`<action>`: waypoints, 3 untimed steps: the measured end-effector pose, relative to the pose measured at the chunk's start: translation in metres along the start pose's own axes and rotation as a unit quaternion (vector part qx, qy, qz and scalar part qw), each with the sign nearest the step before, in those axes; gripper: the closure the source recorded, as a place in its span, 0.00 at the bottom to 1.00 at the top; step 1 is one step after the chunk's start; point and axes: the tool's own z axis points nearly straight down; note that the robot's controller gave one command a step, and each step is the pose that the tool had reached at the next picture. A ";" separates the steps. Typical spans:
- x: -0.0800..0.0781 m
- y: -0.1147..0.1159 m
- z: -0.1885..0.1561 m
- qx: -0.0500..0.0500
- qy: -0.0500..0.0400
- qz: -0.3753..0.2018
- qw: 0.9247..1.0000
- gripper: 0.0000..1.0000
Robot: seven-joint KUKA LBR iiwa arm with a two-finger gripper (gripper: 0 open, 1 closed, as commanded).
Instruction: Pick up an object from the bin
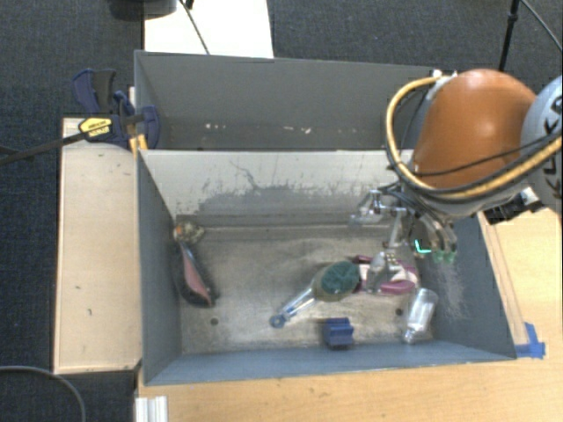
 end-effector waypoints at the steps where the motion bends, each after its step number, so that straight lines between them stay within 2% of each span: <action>1: -0.026 -0.083 0.176 0.000 -0.006 -0.002 1.000 0.00; 2: -0.039 -0.108 0.142 0.001 -0.006 0.006 1.000 0.00; 3: -0.038 -0.087 0.144 0.000 -0.002 -0.010 1.000 0.00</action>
Offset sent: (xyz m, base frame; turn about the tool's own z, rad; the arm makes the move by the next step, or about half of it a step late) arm 0.0236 -0.0803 -0.1750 -0.0084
